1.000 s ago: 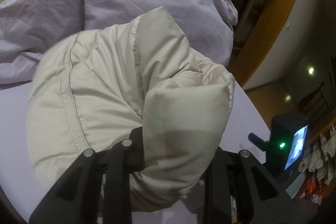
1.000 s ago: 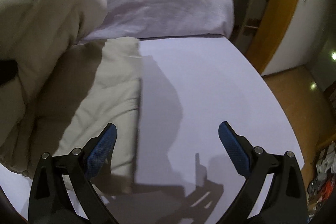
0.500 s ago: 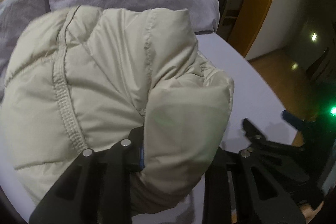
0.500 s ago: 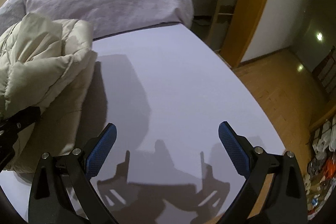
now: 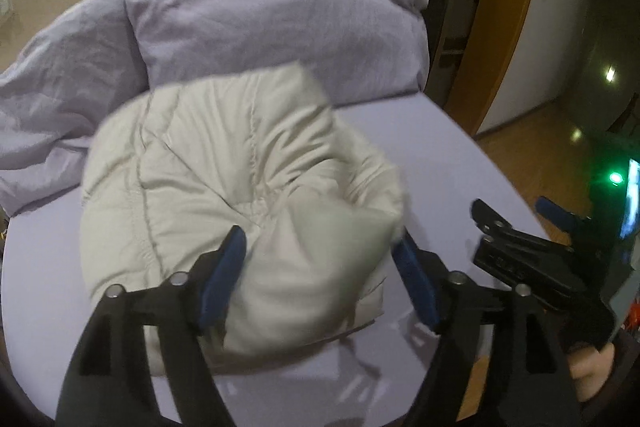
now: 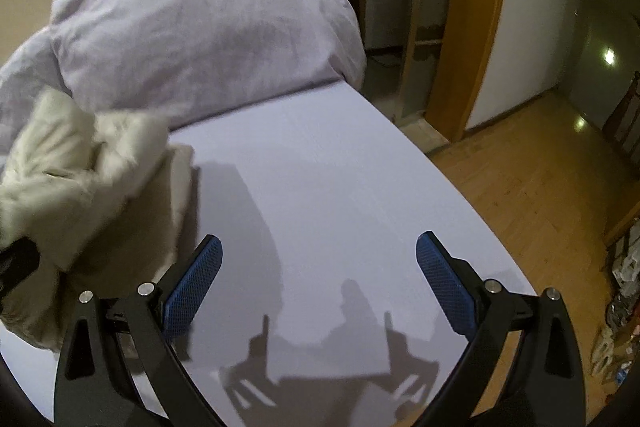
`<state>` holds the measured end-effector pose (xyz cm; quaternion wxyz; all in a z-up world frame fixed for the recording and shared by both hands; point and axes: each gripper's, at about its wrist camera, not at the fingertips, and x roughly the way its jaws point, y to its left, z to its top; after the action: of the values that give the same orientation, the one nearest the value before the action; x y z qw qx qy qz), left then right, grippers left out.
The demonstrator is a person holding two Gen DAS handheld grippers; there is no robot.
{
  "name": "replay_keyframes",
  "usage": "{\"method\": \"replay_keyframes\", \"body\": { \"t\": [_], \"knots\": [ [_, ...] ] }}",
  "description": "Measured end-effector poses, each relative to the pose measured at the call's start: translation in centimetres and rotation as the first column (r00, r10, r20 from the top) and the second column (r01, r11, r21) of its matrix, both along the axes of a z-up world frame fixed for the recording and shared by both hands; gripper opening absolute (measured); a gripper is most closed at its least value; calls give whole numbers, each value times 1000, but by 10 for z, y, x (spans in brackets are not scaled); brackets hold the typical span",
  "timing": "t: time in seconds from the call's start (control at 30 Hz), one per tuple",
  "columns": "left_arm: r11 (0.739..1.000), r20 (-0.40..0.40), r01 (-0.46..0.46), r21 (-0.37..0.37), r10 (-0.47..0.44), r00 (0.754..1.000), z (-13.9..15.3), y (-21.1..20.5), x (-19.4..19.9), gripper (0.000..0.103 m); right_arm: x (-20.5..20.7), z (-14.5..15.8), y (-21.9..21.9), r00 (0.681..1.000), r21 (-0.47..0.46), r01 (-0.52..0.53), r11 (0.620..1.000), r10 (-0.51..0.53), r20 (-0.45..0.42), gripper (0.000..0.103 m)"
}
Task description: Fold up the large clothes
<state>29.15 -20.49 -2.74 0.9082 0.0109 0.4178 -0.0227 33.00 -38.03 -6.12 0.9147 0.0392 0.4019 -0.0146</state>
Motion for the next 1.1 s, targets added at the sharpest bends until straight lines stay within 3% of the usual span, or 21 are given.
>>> {"method": "replay_keyframes", "body": {
  "t": [0.27, 0.5, 0.67, 0.83, 0.93, 1.1],
  "knots": [
    [995, 47, -98, -27, 100, 994, 35, 48, -2, 79, 12, 37, 36, 994, 37, -94, 995, 92, 51, 99],
    [980, 37, -198, -3, 198, 980, 34, 98, 10, 79, 23, 53, 67, 986, 60, -158, 986, 155, 54, 99],
    [960, 2, -282, -5, 282, 960, 19, 143, 22, 79, 25, 58, 87, 979, 56, -197, 979, 194, 54, 99],
    [931, -66, -356, -80, 352, 934, -5, 184, 34, 79, 29, 60, 109, 971, 38, -235, 971, 233, 51, 95],
    [924, -103, -352, -149, 339, 935, -25, 189, 37, 79, 32, 60, 119, 968, 37, -247, 968, 246, 44, 91],
    [937, -87, -314, -150, 304, 949, -40, 173, 42, 79, 42, 61, 134, 964, 41, -265, 964, 263, 31, 84]
  ]
}}
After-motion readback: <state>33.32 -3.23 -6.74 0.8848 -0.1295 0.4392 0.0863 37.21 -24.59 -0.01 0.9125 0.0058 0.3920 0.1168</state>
